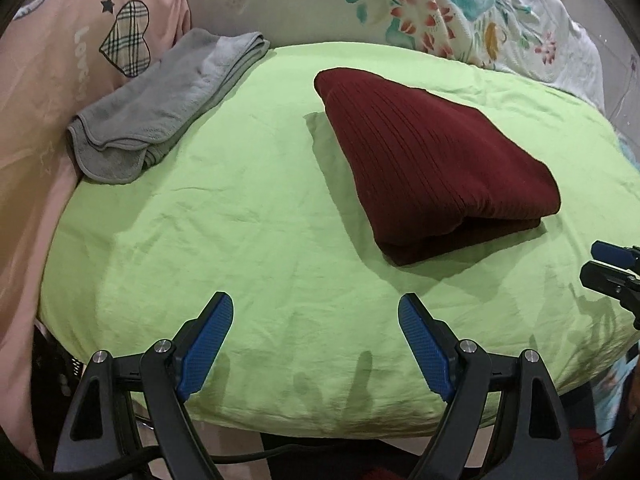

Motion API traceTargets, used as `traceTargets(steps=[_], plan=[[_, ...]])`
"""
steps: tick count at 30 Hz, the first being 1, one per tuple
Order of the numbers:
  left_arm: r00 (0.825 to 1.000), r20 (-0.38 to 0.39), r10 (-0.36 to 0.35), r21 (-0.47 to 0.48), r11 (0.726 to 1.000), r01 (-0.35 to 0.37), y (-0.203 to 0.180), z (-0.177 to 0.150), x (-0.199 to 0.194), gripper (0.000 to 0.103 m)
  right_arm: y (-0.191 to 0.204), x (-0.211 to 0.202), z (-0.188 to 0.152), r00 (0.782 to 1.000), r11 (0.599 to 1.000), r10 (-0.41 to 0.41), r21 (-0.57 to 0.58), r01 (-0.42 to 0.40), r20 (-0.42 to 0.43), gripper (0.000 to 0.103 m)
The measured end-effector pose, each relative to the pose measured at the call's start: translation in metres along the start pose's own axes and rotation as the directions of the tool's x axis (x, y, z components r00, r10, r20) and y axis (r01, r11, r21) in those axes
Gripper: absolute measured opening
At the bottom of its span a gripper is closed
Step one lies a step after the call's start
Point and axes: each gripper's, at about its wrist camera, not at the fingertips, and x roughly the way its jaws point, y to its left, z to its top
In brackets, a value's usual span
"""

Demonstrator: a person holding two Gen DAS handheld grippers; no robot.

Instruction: Fold large clothes

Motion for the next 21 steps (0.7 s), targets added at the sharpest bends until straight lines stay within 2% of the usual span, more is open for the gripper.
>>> traceTargets(steps=[4,9,21], plan=[[1.000,0.011,-0.001,0.006,1.000,0.001,-0.003,0.001,-0.004,0.085,-0.002,0.000,-0.002,1.000,1.000,0.000,0.001,0.000,-0.006,0.079],[1.000,-0.022,0.004,0.040,0.999,-0.003,-0.006,0.009,-0.003,0.085,-0.002,-0.003,0.000,1.000,1.000,-0.008,-0.013,0.008,0.000,0.079],[0.999,0.031,0.037,0.042,0.998,-0.038,-0.003,0.035,-0.031,0.086,0.007,-0.020,0.021,1.000,0.997,0.007,-0.077,-0.005,0.028,0.079]])
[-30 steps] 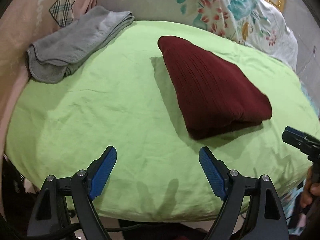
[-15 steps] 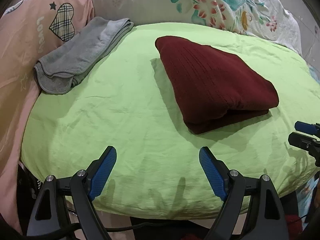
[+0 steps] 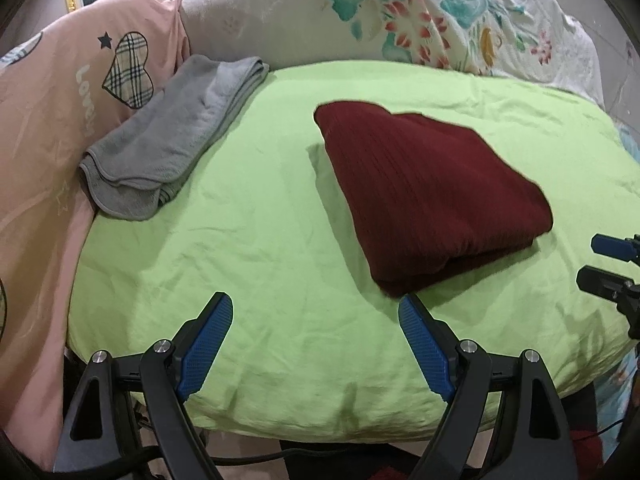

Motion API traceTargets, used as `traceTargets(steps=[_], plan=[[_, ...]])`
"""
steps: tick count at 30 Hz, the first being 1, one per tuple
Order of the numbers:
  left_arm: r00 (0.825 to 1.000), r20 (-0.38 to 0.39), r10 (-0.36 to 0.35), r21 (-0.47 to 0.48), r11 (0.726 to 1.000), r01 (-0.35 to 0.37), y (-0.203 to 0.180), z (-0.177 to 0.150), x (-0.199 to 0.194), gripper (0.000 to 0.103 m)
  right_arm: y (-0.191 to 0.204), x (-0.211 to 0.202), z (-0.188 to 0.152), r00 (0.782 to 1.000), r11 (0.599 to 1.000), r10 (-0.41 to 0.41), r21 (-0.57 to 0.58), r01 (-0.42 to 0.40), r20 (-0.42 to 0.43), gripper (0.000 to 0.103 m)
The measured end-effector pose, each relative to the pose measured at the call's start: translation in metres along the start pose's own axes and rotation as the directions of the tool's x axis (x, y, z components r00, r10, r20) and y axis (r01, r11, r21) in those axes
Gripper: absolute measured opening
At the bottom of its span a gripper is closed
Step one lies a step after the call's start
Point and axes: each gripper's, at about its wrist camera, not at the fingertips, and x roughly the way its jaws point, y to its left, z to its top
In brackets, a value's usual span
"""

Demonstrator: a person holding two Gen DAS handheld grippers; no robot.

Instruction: Fold large clothes

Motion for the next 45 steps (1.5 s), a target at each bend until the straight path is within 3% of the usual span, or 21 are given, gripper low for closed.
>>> traceTargets(steps=[9,14,22,30,35,41,45], plan=[[1.000,0.027,-0.001,-0.020,1.000,0.001,0.005,0.015,-0.020,0.086,0.007,-0.016,0.015,0.999,0.999,0.026,-0.037,-0.025,0.028,0.080],[0.998,0.054,-0.016,-0.030,0.999,0.018,0.006,0.015,-0.029,0.094,0.006,-0.014,0.016,0.999,0.999,0.031,-0.038,-0.030,0.025,0.082],[1.000,-0.013,-0.028,-0.051,0.998,0.027,0.000,0.000,-0.005,0.094,0.003,0.007,0.007,0.999,0.999,0.046,0.009,-0.046,-0.011,0.082],[0.997,-0.057,-0.051,-0.056,0.997,0.048,-0.007,0.006,0.011,0.094,-0.002,0.020,0.016,0.999,0.999,0.042,0.004,-0.041,-0.029,0.082],[0.997,-0.061,-0.043,-0.062,0.997,0.039,-0.011,0.009,0.016,0.094,-0.002,0.021,0.023,0.999,0.999,0.040,-0.001,-0.040,-0.023,0.082],[1.000,0.008,-0.016,-0.091,0.996,0.016,-0.006,0.009,0.013,0.094,-0.004,0.021,0.030,0.999,0.999,0.038,-0.014,-0.039,-0.018,0.082],[0.998,-0.057,-0.022,-0.078,0.997,0.018,-0.007,0.012,0.019,0.094,-0.005,0.022,0.034,0.999,0.999,0.037,-0.011,-0.037,-0.016,0.082]])
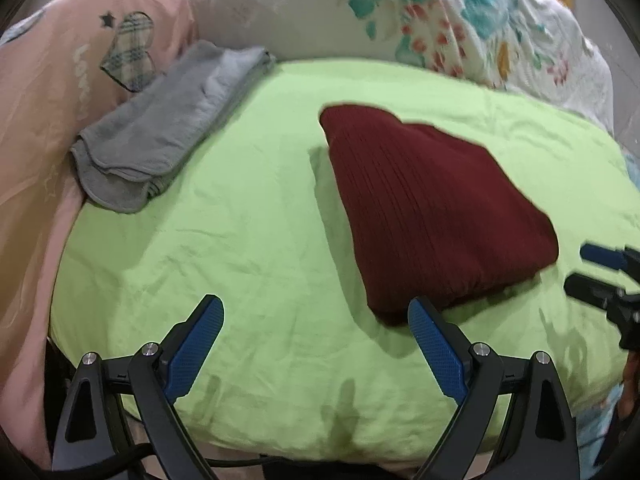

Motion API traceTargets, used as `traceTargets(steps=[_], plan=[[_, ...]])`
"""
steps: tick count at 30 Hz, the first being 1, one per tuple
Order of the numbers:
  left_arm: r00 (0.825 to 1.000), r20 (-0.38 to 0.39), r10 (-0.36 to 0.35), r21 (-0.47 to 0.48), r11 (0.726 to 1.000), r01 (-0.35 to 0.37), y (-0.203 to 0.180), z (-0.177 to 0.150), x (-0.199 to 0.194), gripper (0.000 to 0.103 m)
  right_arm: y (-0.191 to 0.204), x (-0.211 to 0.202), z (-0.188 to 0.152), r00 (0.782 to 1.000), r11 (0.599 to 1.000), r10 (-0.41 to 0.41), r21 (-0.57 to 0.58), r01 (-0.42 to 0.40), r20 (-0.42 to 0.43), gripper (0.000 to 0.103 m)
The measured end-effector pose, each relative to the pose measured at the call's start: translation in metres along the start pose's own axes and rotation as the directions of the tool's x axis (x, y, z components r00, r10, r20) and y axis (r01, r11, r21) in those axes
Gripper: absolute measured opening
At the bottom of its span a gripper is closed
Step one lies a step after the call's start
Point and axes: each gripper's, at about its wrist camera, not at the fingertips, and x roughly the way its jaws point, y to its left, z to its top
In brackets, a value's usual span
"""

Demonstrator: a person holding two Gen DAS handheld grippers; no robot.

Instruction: Fold large clothes

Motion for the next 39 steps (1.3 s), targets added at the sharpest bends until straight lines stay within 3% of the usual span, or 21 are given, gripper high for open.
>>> traceTargets(steps=[8,19,39], plan=[[0.999,-0.041,-0.024,0.027,0.999,0.025,-0.010,-0.002,0.002,0.094,-0.002,0.003,-0.001,1.000,1.000,0.008,0.011,-0.007,-0.006,0.083],[1.000,0.010,-0.011,0.074,0.997,0.010,-0.028,-0.004,-0.016,0.094,-0.004,-0.009,-0.006,1.000,1.000,0.009,0.017,-0.009,0.019,0.083],[1.000,0.018,-0.021,0.058,0.998,0.020,-0.027,-0.003,-0.016,0.094,-0.007,-0.005,-0.004,1.000,1.000,0.016,0.021,-0.017,0.014,0.083]])
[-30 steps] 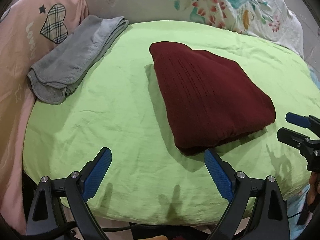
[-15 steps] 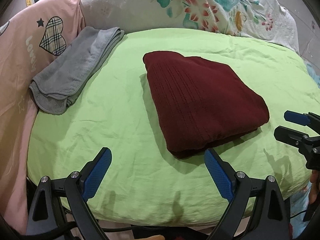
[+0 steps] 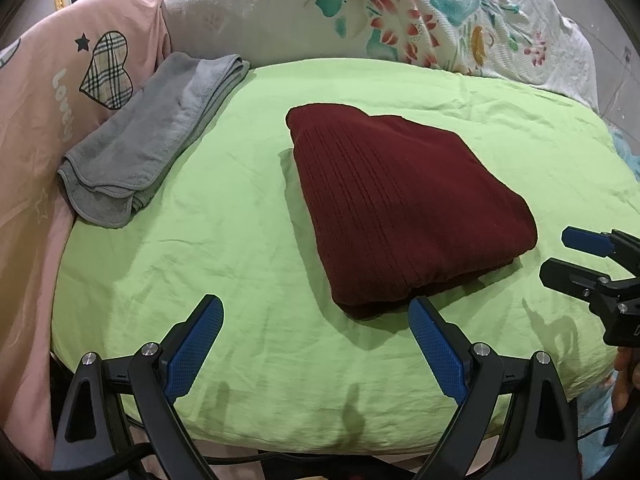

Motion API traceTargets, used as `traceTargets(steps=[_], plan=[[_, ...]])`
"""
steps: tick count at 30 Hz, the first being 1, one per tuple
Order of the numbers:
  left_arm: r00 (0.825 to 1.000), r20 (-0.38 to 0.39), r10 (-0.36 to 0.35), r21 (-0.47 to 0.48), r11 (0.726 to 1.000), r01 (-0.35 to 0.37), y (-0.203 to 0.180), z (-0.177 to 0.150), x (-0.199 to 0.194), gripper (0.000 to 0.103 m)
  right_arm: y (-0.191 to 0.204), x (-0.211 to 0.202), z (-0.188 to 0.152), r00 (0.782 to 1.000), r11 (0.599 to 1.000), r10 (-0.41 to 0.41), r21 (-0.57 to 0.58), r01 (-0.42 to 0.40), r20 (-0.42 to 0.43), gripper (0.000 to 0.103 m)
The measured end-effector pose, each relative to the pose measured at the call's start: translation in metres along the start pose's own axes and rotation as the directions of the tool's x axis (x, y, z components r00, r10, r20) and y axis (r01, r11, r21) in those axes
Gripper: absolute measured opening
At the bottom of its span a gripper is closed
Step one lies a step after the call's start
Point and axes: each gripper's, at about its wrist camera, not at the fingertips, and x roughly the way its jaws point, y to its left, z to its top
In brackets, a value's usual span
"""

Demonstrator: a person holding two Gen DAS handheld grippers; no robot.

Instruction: Fold large clothes

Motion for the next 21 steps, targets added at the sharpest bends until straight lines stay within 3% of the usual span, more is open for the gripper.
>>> traceTargets(steps=[21], plan=[[0.999,-0.008,-0.035,0.012,0.999,0.036,-0.0030,-0.0010,-0.0010,0.094,0.0039,0.0027,-0.0018,1.000,1.000,0.004,0.003,-0.004,-0.003,0.084]])
